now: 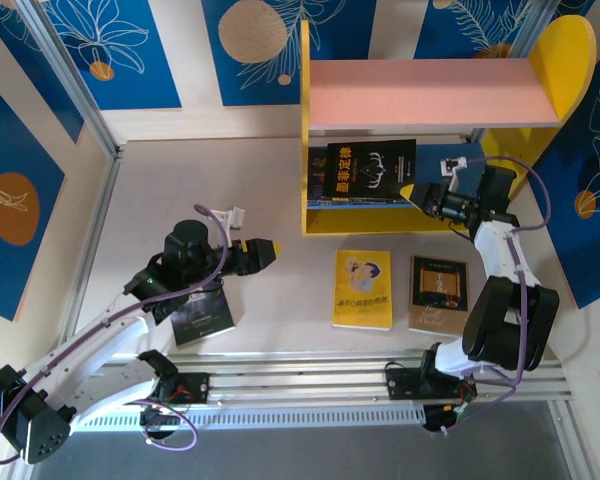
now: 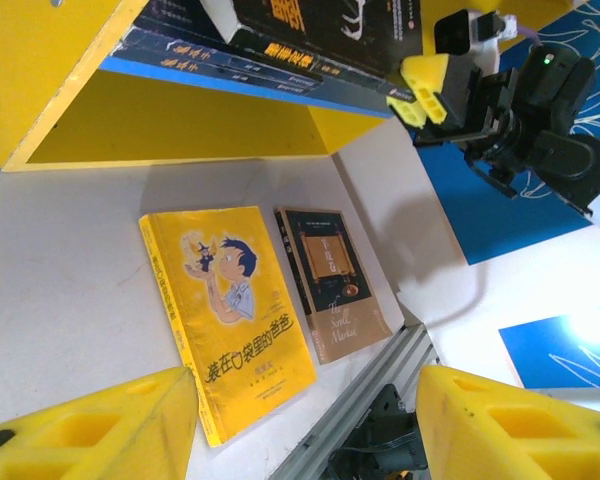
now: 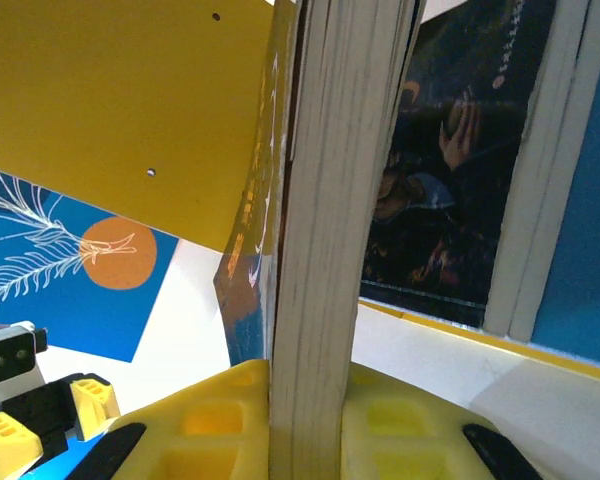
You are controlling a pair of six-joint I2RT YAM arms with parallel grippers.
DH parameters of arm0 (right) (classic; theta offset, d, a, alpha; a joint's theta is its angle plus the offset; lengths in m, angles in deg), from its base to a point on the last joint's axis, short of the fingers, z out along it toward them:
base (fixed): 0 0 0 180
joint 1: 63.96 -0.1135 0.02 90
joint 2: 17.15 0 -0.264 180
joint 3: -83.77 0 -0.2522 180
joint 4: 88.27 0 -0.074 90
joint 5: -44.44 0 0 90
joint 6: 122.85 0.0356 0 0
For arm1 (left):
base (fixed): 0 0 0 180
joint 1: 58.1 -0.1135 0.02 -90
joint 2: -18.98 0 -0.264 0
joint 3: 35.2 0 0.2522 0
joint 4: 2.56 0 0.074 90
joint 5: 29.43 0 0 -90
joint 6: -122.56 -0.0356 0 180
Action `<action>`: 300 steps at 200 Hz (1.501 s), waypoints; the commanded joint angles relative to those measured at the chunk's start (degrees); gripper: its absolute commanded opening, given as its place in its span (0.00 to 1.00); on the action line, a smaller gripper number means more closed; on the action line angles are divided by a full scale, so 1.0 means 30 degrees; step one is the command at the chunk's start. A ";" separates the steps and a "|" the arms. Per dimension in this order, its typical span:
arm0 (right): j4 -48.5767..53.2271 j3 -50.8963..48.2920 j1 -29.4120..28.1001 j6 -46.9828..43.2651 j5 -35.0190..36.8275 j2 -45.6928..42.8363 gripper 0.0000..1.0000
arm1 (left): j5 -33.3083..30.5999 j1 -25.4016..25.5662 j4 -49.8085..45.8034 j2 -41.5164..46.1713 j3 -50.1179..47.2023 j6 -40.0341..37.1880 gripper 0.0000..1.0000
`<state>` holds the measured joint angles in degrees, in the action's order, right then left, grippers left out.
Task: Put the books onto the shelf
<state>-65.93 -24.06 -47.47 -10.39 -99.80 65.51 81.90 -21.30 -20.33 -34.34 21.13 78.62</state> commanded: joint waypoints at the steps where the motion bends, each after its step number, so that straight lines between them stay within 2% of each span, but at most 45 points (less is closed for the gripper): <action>1: -0.0047 0.1220 -0.0271 -0.1106 -0.1143 0.0428 0.12 | -0.0120 -0.0255 -0.0217 0.0153 -0.0185 -0.0237 0.60; 23: 0.0612 0.1766 -0.0639 -0.1526 -0.0859 0.1107 0.14 | -0.0080 -0.0269 -0.0166 0.0162 -0.0273 -0.0150 0.60; 104: 0.2455 0.2205 -0.0993 -0.1929 0.3255 0.2226 0.18 | -0.0025 -0.0320 -0.0332 0.0343 -0.0338 -0.0084 0.61; 138: 0.2619 0.2106 -0.0985 -0.1456 0.6029 0.2043 0.37 | 0.0023 -0.0328 -0.0049 0.0453 -0.0557 0.0142 0.62; 183: 0.2641 0.2287 -0.0957 -0.1145 0.7651 0.2108 0.47 | -0.0156 -0.0325 -0.0250 0.0977 -0.0851 0.0224 0.62; 272: 0.2795 0.3435 -0.1274 -0.1201 0.8515 0.2831 0.46 | -0.0367 -0.0346 -0.0639 0.1338 -0.0887 0.0172 0.63; 300: 0.2798 0.3512 -0.1640 -0.1259 0.8564 0.2772 0.41 | -0.0394 -0.0368 -0.0649 0.1279 -0.0857 0.0163 0.63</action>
<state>-58.46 -15.12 -51.25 -14.11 -74.05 73.55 81.41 -21.72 -21.77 -30.80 18.88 78.99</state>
